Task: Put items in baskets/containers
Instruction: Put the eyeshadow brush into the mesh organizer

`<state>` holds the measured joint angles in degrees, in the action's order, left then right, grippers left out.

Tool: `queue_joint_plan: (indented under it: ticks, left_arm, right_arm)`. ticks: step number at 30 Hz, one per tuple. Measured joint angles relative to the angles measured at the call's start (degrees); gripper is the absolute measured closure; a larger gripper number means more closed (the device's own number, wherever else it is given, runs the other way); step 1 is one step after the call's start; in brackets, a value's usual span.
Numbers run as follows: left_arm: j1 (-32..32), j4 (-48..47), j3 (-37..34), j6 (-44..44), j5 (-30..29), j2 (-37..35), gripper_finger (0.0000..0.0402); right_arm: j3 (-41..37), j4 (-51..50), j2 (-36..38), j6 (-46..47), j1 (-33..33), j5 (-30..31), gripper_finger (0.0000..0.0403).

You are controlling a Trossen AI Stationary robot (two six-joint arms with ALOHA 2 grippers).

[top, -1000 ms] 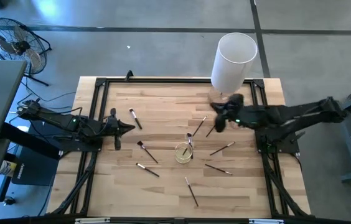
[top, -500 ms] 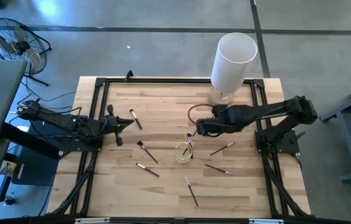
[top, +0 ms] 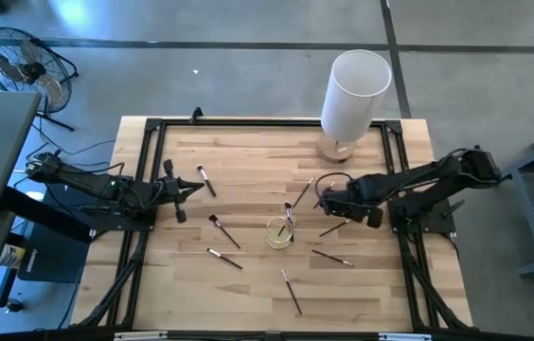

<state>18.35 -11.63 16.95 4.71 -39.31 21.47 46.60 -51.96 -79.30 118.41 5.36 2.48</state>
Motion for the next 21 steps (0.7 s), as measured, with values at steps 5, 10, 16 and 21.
queue_joint_plan:
  ticks: [5, 10, 16, 21]
  left_arm:
    - [0.0, -0.28, 0.0, 0.0, 0.02, 0.0, 0.0401]
    - [0.0, -0.49, 0.0, -0.02, 0.04, 0.0, 0.0401]
    - [0.0, -0.52, 0.02, -0.02, 0.09, 0.0, 0.0401]
    - [0.0, -0.52, 0.01, -0.02, 0.17, 0.0, 0.0401]
  right_arm:
    - [-4.86, 3.56, 1.06, 1.8, -1.09, -1.84, 0.0299]
    - [-6.66, 3.34, 1.05, 2.64, -2.08, -2.81, 0.0299]
    - [-7.51, 0.24, 1.07, 2.71, -3.48, -3.03, 0.0299]
    - [-7.49, -2.44, 1.07, 2.68, -4.86, -2.33, 0.0299]
